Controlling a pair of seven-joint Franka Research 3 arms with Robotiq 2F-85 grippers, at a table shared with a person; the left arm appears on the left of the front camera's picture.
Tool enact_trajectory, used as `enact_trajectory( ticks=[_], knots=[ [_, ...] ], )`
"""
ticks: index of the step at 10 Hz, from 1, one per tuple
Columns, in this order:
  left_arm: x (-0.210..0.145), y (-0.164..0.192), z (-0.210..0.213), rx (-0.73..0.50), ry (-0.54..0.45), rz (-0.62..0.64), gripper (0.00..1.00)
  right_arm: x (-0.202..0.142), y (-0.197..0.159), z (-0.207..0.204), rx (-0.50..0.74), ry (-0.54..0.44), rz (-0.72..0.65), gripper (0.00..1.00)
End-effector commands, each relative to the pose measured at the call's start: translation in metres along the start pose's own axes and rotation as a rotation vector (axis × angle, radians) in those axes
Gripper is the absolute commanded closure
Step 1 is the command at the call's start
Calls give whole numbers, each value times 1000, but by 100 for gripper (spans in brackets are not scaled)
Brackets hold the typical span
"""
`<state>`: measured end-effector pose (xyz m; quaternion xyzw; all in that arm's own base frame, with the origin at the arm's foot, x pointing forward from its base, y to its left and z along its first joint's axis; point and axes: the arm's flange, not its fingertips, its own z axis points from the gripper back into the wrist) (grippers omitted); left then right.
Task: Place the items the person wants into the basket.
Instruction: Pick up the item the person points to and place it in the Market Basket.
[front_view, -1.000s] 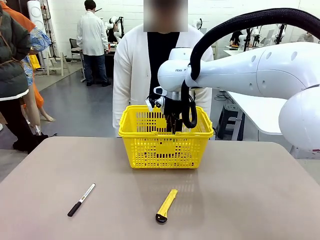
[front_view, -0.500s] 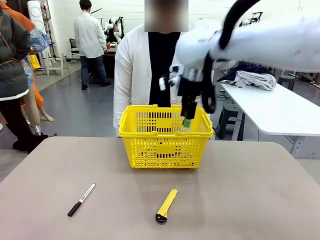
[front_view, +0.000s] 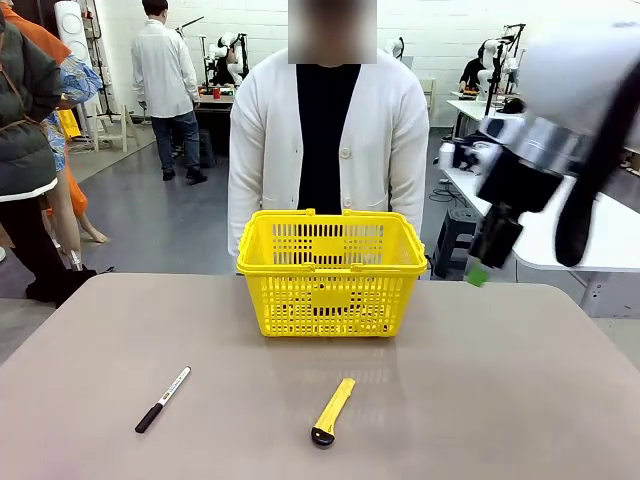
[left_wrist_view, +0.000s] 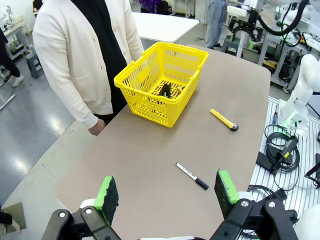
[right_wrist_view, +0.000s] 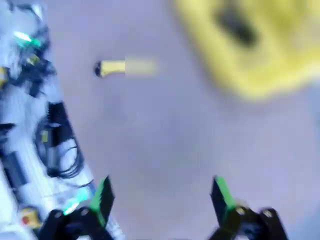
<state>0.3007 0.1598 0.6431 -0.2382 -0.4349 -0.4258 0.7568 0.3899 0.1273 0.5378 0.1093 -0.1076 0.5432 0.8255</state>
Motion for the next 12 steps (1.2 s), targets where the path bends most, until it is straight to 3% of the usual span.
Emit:
enact_trajectory(
  ticks=[1,3,4,10,12],
  knots=[
    [2,0,1,-7,2,-1,0,-24,5,-7,-10,-44,-126,0],
    [2,0,1,-7,2,-1,0,-48,-12,-8,33,-58,-204,0],
    [2,0,1,-7,2,-1,0,-40,2,-3,10,-24,-113,0],
    [2,0,1,-7,2,-1,0,-39,4,-4,27,-29,-106,0],
    [2,0,1,-7,2,-1,0,-88,12,42,-4,-313,46,0]
  ],
)
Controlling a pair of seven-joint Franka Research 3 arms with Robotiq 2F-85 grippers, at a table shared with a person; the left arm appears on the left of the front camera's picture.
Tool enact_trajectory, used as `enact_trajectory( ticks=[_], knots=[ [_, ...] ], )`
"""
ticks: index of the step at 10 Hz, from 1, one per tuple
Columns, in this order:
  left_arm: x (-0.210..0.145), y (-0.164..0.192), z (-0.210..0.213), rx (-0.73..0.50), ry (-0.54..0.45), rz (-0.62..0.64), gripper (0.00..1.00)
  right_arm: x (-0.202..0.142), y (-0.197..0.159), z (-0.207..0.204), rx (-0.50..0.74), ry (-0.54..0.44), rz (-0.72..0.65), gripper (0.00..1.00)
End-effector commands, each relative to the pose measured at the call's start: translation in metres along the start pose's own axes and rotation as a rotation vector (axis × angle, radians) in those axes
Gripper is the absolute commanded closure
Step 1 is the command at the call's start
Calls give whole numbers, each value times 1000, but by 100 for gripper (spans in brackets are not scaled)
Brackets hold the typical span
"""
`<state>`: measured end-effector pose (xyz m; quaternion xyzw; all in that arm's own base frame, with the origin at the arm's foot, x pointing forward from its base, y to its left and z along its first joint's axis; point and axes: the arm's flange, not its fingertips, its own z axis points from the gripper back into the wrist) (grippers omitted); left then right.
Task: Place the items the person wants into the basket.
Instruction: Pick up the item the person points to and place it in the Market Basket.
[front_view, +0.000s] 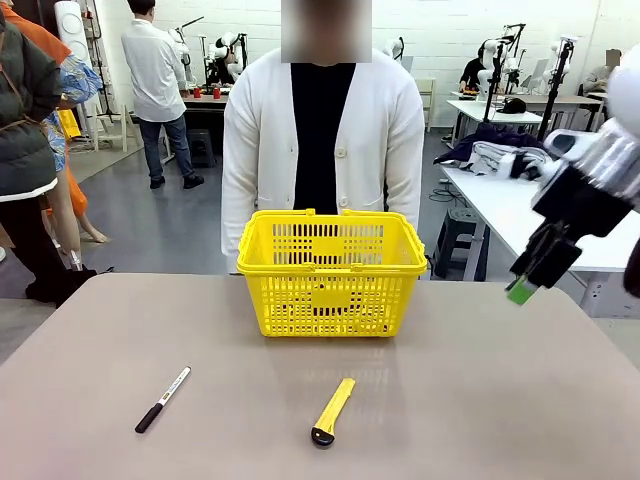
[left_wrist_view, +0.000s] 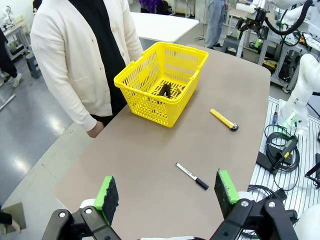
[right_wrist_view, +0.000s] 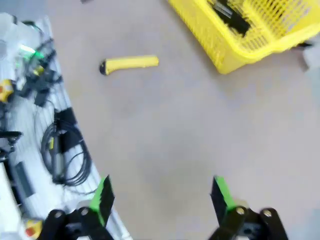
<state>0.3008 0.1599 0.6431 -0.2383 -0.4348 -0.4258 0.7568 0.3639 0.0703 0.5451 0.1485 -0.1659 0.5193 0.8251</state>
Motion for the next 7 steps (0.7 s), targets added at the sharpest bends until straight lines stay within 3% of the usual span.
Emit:
enact_trajectory(
  ticks=[1,4,5,7],
  knots=[
    [2,0,1,-7,2,-2,0,-61,11,50,-6,-318,90,0],
    [2,0,1,-7,2,-2,0,-147,17,99,7,-555,0,0],
    [2,0,1,-7,2,-2,0,-177,18,108,4,-568,-34,0],
    [2,0,1,-7,2,-2,0,-211,14,116,25,-498,-84,0]
  ],
)
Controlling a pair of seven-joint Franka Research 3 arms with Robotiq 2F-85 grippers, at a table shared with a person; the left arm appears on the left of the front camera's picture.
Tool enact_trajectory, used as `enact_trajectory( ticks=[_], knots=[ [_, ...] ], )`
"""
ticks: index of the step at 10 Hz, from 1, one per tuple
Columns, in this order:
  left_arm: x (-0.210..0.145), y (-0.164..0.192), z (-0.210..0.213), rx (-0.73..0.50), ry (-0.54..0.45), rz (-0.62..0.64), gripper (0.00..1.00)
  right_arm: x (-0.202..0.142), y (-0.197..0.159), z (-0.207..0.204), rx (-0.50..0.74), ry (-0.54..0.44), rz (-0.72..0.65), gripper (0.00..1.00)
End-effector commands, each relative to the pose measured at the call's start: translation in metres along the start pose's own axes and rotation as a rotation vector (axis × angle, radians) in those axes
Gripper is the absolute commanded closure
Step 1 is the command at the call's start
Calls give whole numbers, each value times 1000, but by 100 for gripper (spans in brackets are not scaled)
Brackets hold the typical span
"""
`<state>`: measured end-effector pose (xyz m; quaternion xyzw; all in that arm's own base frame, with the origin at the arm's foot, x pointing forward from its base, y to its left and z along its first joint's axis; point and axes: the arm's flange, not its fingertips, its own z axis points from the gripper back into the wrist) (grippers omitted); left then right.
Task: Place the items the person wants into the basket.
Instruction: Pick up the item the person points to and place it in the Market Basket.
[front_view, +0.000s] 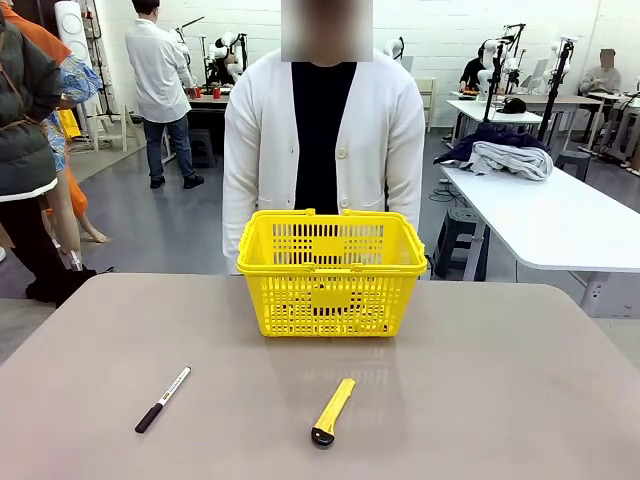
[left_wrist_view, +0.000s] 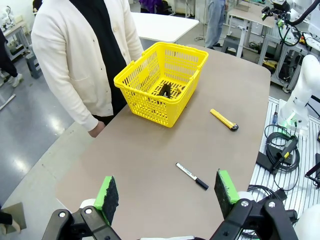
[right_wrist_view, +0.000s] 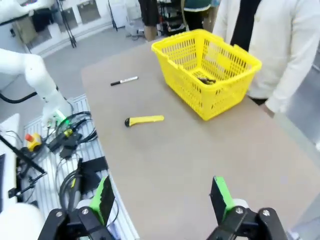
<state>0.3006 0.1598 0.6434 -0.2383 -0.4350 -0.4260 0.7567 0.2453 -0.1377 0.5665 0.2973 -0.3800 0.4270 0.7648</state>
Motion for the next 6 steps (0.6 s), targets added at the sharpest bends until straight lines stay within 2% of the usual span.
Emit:
enact_trajectory(
  ticks=[1,3,6],
  knots=[
    [1,0,1,-7,2,-1,0,-11,-14,4,24,129,-14,0],
    [1,0,1,-7,2,-1,0,-10,-21,7,35,203,10,0],
    [1,0,1,-7,2,-1,0,-4,-31,3,-55,178,-21,0]
  ],
)
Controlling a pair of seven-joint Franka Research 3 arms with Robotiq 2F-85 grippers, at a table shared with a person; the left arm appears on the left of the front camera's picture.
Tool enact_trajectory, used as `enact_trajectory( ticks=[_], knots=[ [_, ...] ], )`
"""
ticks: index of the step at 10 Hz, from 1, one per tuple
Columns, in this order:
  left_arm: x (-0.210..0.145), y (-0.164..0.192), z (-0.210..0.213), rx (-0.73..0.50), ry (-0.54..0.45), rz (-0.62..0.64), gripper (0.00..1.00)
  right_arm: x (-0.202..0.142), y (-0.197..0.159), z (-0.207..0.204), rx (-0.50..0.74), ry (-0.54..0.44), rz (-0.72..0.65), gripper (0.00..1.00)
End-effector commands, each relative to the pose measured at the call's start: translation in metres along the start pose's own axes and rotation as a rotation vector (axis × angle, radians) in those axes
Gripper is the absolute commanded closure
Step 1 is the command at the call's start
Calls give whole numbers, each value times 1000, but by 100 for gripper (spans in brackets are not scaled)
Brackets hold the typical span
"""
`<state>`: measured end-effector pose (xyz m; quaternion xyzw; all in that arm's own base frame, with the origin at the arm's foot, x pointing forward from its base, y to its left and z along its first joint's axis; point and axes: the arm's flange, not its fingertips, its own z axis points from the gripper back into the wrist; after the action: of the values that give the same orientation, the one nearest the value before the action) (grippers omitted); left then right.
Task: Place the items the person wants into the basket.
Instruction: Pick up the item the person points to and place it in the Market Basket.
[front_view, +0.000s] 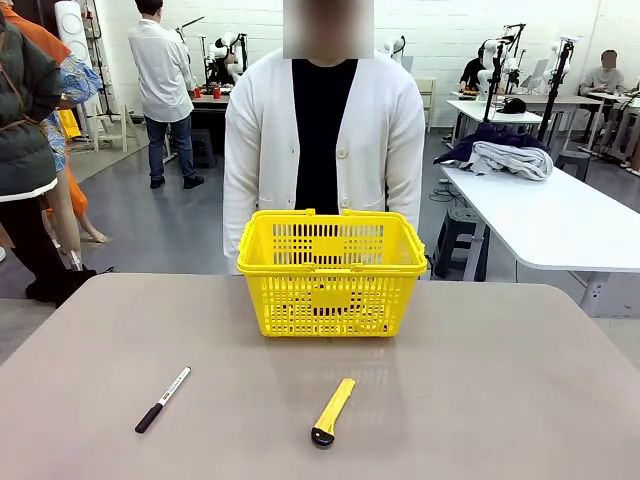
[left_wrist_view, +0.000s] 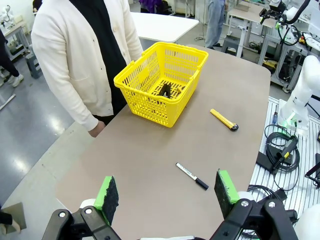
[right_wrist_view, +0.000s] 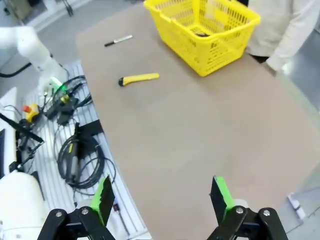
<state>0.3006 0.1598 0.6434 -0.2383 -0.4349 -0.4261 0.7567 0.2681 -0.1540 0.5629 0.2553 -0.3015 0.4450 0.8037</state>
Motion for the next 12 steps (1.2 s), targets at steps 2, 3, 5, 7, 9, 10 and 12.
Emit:
enact_trajectory(
  ticks=[2,3,5,7,9,10,12],
  knots=[
    [1,0,1,-7,2,-1,0,3,-8,-4,-91,-48,-16,0],
    [1,0,1,-7,2,-1,0,6,-9,-7,-112,-60,-8,0],
    [1,0,1,-7,2,-1,0,12,-8,-12,-155,-75,4,0],
    [1,0,1,-7,2,-1,0,12,-11,0,-124,-60,-13,0],
    [1,0,1,-7,2,-1,0,12,-11,0,-124,-60,-13,0],
    [1,0,1,-7,2,-1,0,12,-11,0,-124,-60,-13,0],
    [1,0,1,-7,2,-1,0,12,-11,0,-124,-60,-13,0]
  ],
)
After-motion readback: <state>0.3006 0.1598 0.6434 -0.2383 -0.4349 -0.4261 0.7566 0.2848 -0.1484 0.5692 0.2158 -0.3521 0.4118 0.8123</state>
